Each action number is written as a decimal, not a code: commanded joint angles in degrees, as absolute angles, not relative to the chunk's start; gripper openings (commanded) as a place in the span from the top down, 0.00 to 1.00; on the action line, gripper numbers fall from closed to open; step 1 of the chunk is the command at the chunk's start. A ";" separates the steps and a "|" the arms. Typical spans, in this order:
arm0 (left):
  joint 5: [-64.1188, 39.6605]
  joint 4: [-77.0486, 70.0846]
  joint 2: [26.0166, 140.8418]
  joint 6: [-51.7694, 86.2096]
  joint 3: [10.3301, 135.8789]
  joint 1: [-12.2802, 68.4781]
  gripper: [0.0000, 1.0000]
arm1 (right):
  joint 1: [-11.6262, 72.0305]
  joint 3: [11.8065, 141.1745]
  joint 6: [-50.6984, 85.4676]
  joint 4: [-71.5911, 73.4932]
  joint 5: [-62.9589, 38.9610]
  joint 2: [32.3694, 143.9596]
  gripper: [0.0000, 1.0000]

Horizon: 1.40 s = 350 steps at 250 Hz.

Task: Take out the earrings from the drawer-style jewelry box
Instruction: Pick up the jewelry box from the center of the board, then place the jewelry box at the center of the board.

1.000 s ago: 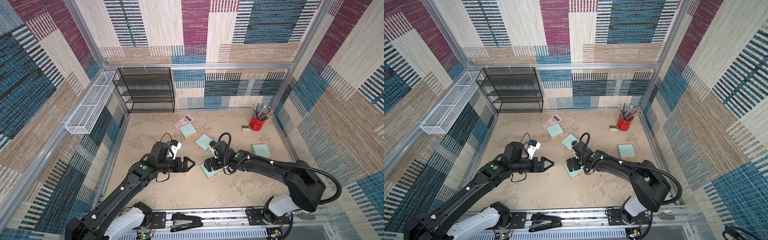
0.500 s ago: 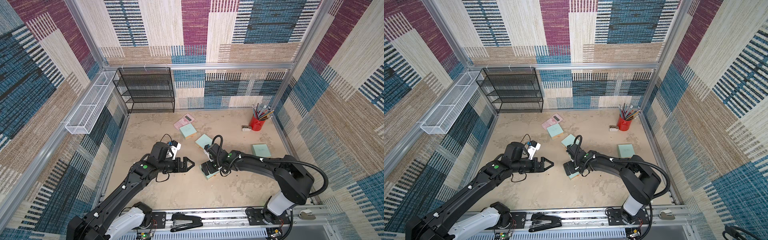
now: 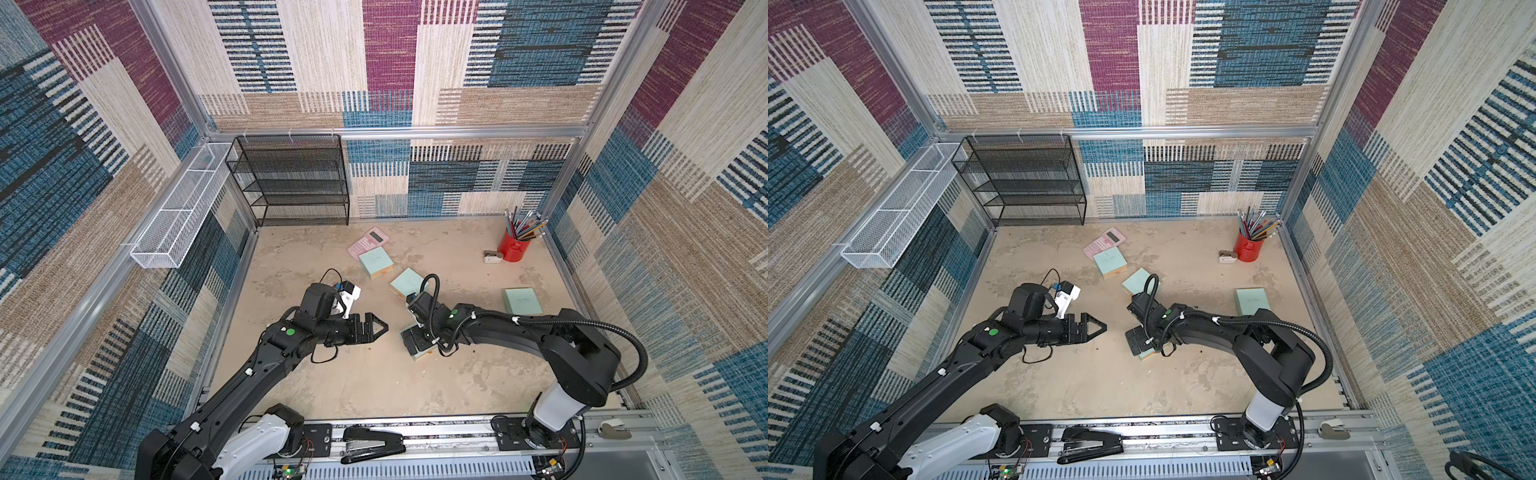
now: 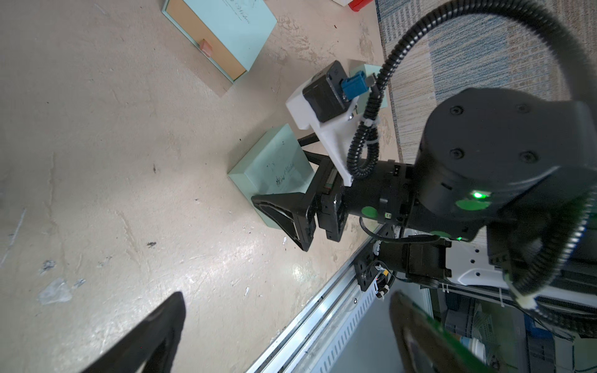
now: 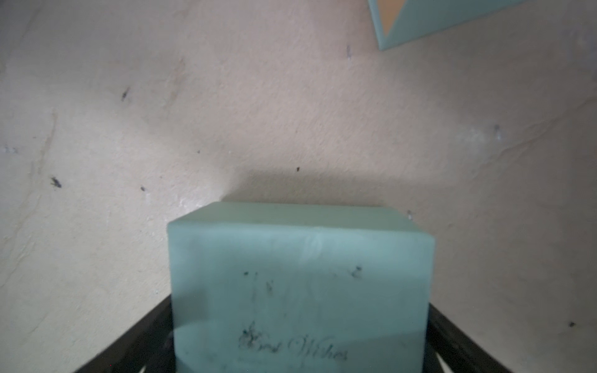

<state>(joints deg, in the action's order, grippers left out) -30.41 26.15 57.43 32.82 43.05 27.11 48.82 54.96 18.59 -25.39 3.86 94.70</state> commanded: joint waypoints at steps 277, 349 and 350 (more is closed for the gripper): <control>-41.60 31.14 61.35 23.48 50.94 25.79 0.02 | 8.88 57.14 2.64 -27.63 -1.55 91.63 0.10; -43.45 30.88 61.27 23.42 50.48 23.83 0.02 | 7.73 56.33 2.88 -27.72 -1.40 93.41 0.10; -43.43 30.91 61.27 23.44 50.51 23.78 0.02 | 7.73 56.34 2.89 -27.75 -1.32 93.47 0.10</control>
